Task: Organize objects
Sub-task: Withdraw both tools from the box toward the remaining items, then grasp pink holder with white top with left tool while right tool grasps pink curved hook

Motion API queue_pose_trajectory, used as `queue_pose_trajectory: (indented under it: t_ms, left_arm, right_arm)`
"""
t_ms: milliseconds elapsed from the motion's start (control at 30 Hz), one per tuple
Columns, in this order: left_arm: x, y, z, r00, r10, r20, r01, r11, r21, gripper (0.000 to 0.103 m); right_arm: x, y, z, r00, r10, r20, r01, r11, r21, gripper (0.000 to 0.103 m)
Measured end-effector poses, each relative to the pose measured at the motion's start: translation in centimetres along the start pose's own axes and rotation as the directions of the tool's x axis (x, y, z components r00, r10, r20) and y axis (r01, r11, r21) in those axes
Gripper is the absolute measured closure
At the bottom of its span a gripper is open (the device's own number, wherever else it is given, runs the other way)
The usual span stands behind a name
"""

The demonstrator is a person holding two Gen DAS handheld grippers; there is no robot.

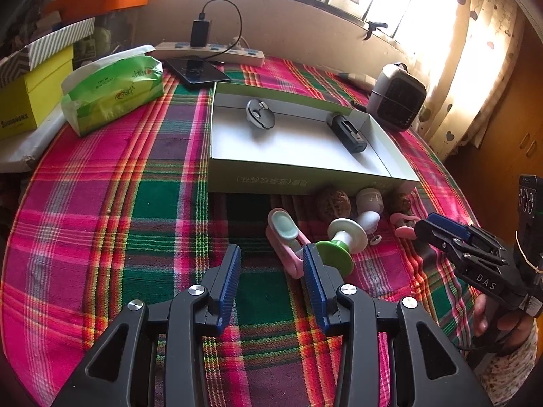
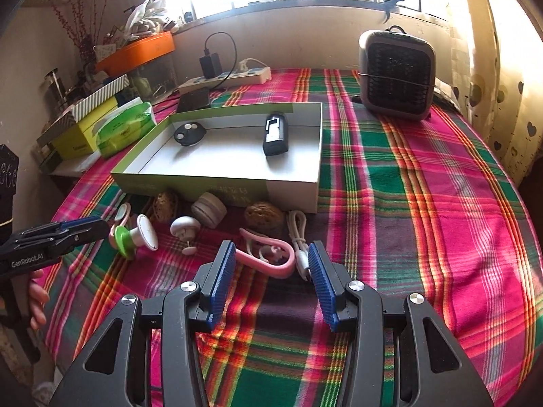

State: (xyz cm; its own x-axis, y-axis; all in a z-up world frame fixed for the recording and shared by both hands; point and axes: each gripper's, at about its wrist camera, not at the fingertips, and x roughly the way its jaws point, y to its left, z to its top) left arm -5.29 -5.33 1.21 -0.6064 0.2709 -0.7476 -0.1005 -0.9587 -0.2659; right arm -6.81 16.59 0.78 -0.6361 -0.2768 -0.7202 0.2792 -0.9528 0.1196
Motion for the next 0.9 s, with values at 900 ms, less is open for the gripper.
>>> queue_pose_trajectory:
  t_ms: [900]
  left_arm:
    - [0.4, -1.3, -0.6, 0.999, -0.021, -0.029, 0.021, 1.0, 0.013, 0.067]
  right_arm:
    - [2.2, 2.9, -0.4, 0.994, 0.041, -0.098, -0.05, 0.994, -0.094, 0.057]
